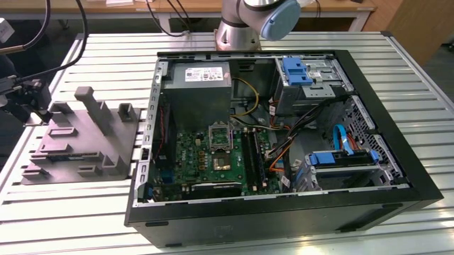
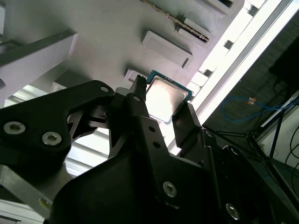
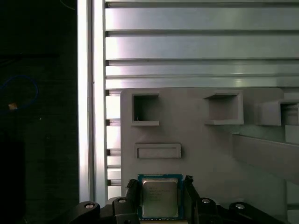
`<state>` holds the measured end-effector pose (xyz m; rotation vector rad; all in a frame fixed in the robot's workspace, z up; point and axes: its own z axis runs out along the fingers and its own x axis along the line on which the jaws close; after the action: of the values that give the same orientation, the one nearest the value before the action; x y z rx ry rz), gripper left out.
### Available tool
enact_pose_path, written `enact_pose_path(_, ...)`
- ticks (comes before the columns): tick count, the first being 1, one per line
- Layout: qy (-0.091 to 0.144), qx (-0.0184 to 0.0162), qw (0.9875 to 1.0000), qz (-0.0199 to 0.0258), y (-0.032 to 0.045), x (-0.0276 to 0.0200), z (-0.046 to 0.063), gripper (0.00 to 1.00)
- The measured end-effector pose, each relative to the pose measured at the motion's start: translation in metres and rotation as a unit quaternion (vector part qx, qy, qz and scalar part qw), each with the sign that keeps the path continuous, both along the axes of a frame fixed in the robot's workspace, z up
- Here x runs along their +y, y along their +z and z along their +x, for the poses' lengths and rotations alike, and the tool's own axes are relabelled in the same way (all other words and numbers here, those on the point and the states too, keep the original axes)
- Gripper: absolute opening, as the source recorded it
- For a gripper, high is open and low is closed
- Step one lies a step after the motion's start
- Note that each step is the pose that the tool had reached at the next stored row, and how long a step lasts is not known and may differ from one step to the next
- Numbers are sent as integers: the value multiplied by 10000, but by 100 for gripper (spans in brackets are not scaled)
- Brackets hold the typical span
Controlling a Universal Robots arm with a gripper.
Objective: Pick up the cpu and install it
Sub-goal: 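Pick up the cpu and move it towards the insertion slot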
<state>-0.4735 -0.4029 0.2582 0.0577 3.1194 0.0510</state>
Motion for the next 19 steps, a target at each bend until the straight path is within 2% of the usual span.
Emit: enact_pose_path(19,0,0,10000,0,80,0,0,47)
